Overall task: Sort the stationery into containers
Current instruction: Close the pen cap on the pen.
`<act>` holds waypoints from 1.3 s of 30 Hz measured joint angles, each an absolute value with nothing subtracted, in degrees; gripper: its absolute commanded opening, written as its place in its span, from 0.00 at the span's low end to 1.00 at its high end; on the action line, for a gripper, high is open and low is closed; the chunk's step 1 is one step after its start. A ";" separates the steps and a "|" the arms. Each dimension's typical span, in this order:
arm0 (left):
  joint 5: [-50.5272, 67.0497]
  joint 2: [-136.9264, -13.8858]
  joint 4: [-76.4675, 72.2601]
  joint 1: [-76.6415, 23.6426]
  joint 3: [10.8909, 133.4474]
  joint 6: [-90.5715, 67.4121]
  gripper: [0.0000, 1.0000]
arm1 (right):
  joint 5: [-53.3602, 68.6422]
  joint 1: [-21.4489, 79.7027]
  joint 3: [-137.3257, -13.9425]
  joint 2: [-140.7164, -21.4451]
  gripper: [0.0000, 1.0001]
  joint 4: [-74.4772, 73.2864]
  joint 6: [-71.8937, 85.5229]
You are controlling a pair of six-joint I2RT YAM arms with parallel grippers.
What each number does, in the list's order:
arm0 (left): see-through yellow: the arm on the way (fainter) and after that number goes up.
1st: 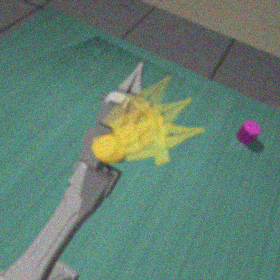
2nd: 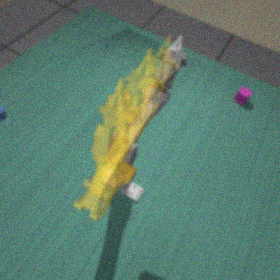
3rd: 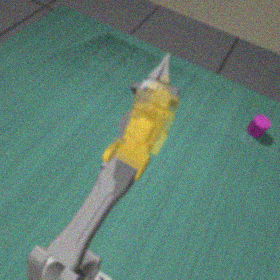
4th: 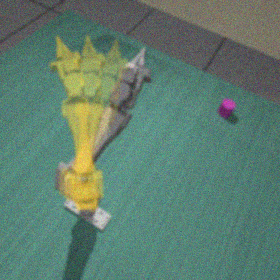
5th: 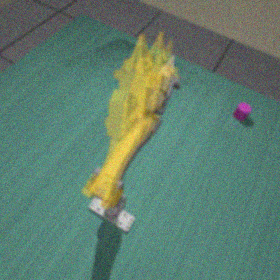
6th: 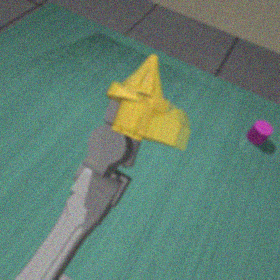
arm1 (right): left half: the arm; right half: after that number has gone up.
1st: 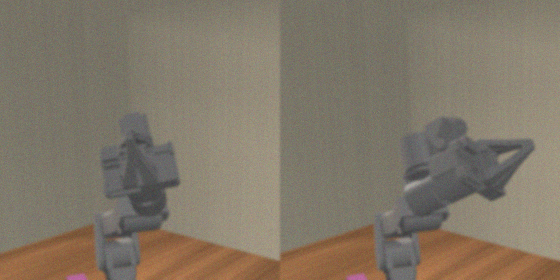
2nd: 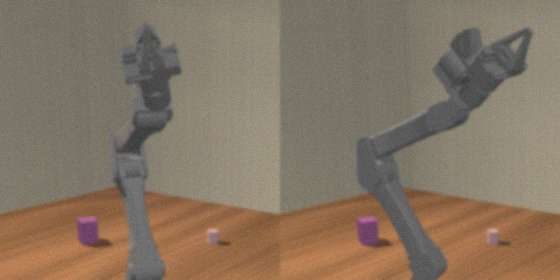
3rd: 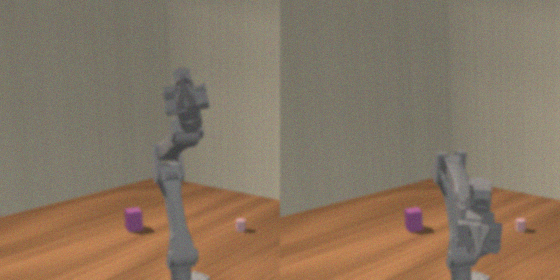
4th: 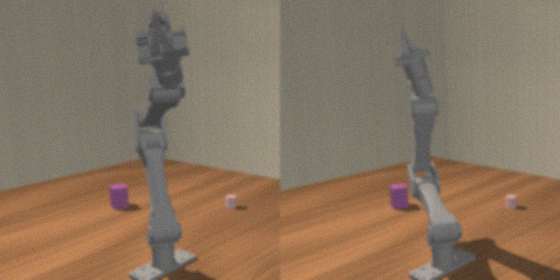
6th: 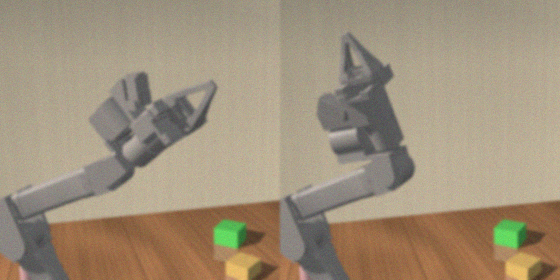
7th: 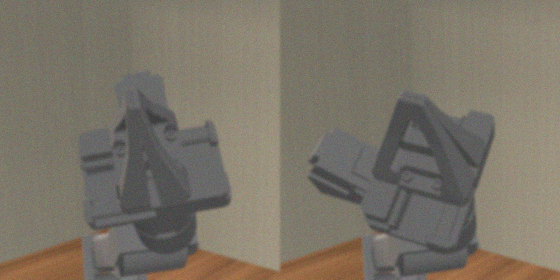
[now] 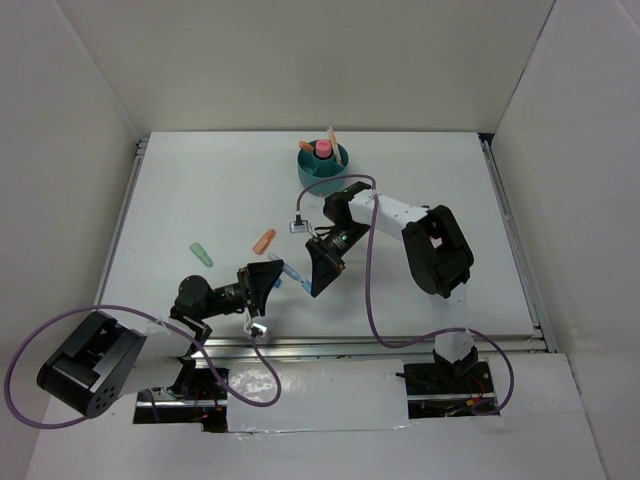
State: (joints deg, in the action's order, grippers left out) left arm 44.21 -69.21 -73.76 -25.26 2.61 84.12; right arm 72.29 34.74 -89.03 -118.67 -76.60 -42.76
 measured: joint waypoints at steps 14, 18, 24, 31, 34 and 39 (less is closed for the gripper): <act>44.21 -67.94 -73.58 -25.15 2.61 84.86 0.00 | 72.95 34.74 -89.14 -118.61 0.00 -76.77 -43.62; 44.45 -67.31 -73.76 -25.15 2.61 85.34 0.00 | 72.84 34.74 -89.14 -118.28 0.00 -76.73 -44.71; 44.93 -66.83 -73.71 -24.86 2.61 85.36 0.00 | 72.88 34.74 -88.79 -117.34 0.00 -76.73 -46.00; 45.10 -65.32 -72.38 -24.77 2.61 85.36 0.00 | 73.03 34.61 -88.47 -116.68 0.00 -76.73 -47.55; 45.12 -65.23 -71.72 -24.67 2.61 85.36 0.00 | 73.01 34.61 -88.42 -116.66 0.00 -76.73 -47.72; 45.32 -65.28 -70.91 -24.51 2.61 85.49 0.00 | 73.01 34.61 -88.42 -116.62 0.00 -76.73 -47.86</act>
State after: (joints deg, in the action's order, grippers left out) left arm 45.32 -65.28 -70.91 -24.51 2.61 85.49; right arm 73.01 34.61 -88.42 -116.62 -76.73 -47.86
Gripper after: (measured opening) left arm 0.400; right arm 0.353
